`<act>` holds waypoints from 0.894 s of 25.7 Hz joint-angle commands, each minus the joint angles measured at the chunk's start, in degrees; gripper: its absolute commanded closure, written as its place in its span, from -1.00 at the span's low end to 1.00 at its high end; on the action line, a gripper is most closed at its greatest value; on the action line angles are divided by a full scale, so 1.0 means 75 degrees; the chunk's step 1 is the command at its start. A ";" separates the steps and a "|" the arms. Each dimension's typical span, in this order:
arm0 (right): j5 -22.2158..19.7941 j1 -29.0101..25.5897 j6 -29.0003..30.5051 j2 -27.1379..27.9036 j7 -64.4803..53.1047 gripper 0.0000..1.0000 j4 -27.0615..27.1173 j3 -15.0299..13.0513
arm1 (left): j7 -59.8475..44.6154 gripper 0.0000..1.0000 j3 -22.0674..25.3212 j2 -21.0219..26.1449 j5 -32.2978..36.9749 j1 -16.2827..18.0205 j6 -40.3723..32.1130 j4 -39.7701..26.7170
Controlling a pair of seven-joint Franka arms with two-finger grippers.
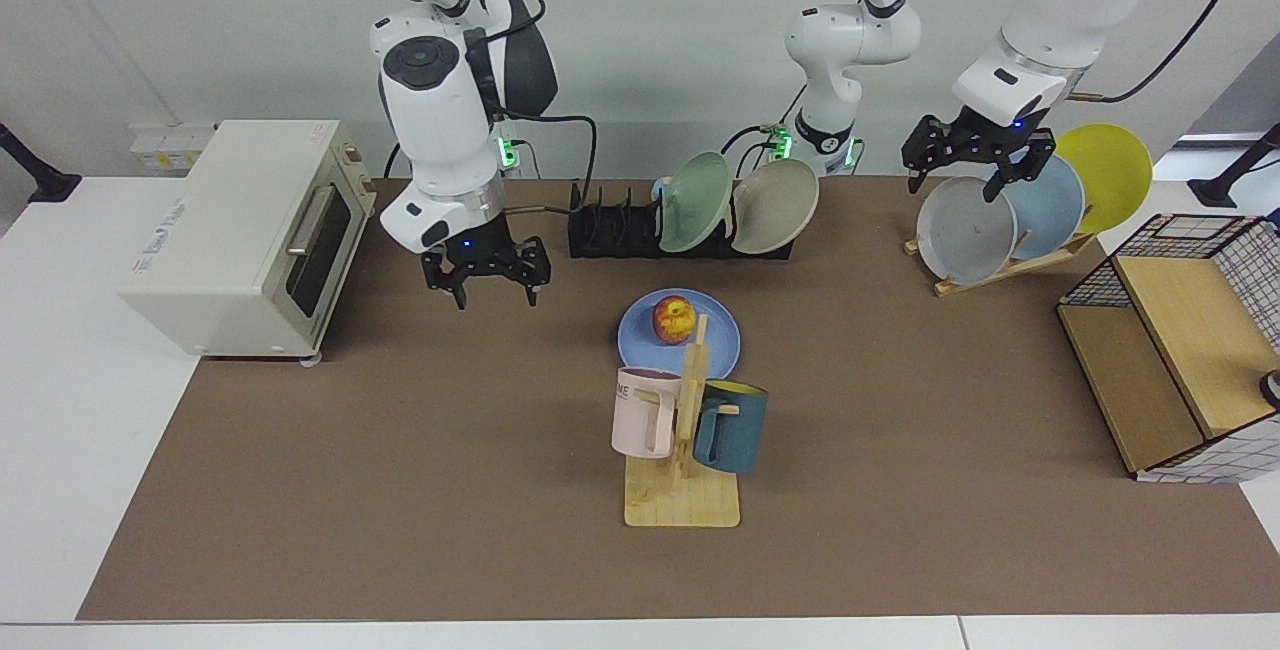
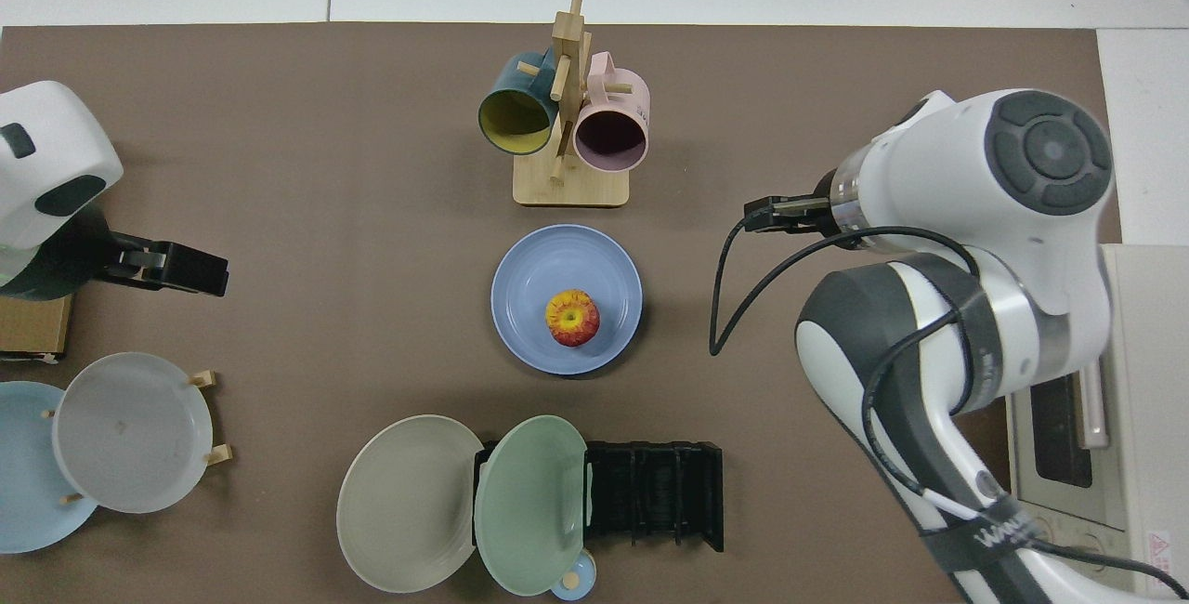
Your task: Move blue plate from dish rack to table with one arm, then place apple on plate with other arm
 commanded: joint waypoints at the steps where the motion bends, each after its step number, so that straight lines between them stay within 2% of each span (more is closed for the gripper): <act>1: -0.0494 -0.0367 -0.0595 -0.0618 -0.0471 -1.00 -0.0174 0.0108 | 0.0012 -1.00 -0.0012 -0.0040 0.0053 -0.0036 -0.0141 0.0062; 7: -0.0672 -0.0905 -0.1040 -0.0818 -0.0506 -1.00 -0.0116 0.0248 | 0.0012 -1.00 0.0011 -0.0052 0.0053 -0.0013 -0.0153 0.0074; 8: -0.0602 -0.1150 -0.1088 -0.0830 -0.0506 -1.00 -0.0104 0.0341 | 0.0012 -1.00 0.0011 -0.0052 0.0053 -0.0013 -0.0153 0.0074; 12: -0.0531 -0.2309 -0.1193 -0.0876 -0.1031 -1.00 -0.0092 0.1137 | 0.0012 -1.00 0.0011 -0.0052 0.0053 -0.0013 -0.0141 0.0086; 15: -0.0543 -0.2920 -0.1509 -0.0888 -0.1490 -1.00 0.0141 0.1630 | 0.0024 -1.00 0.0011 -0.0052 0.0053 -0.0013 -0.0129 0.0086; 20: -0.0566 -0.3320 -0.1709 -0.0830 -0.1654 -1.00 0.0283 0.1737 | 0.0024 -1.00 0.0000 -0.0052 0.0053 -0.0024 -0.0106 0.0086; 23: -0.0566 -0.3484 -0.1686 -0.0830 -0.1702 -1.00 0.0283 0.1970 | 0.0012 -1.00 0.0000 -0.0052 0.0053 -0.0024 -0.0106 0.0086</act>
